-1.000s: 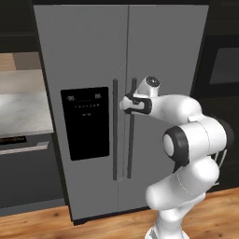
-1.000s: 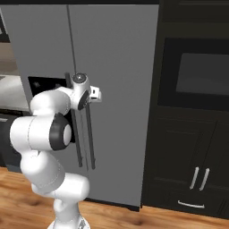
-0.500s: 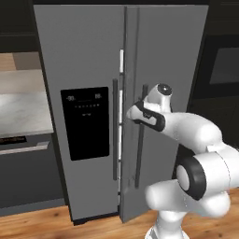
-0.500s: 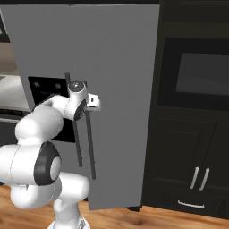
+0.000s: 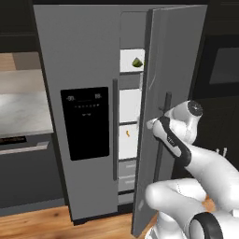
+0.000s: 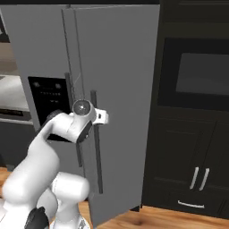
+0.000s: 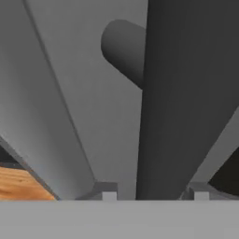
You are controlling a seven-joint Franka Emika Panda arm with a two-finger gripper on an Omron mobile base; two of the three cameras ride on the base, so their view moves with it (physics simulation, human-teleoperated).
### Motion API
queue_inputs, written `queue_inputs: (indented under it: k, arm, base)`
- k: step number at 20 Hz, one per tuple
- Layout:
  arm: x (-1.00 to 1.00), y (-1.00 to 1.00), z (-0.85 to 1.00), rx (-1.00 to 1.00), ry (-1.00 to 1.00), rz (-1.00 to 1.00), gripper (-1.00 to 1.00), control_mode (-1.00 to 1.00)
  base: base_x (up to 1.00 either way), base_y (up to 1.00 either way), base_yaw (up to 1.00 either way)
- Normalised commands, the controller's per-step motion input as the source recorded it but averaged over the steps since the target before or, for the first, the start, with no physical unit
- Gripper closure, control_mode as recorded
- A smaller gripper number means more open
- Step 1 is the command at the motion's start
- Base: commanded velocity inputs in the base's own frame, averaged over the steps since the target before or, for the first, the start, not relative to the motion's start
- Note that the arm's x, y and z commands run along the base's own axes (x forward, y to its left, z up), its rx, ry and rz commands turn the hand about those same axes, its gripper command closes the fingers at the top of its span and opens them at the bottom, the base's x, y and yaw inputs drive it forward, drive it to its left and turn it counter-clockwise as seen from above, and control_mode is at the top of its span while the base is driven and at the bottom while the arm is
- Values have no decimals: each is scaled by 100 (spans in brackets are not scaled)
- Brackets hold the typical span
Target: Take the lemon wedge from the fridge and place it on the plate with fish on the dining counter.
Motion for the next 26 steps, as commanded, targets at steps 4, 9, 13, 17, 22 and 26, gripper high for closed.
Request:
queue_inputs:
  k: [4,9,13,17,22,26]
  arm:
    - [-100,0,75,4,-1,-16,-100,-100]
    - [-100,6,100,0,1,-13,-100,-100]
    - [-100,21,100,-1,2,-15,-100,-100]
    - [-97,13,100,-2,4,-16,-100,-100]
    - [-82,21,100,-1,25,-14,-100,-100]
    - [-29,12,21,-2,7,-12,-100,-100]
  base:
    - [0,0,0]
    - [0,0,0]
    - [0,0,0]
    - [0,0,0]
    - [0,0,0]
    - [0,0,0]
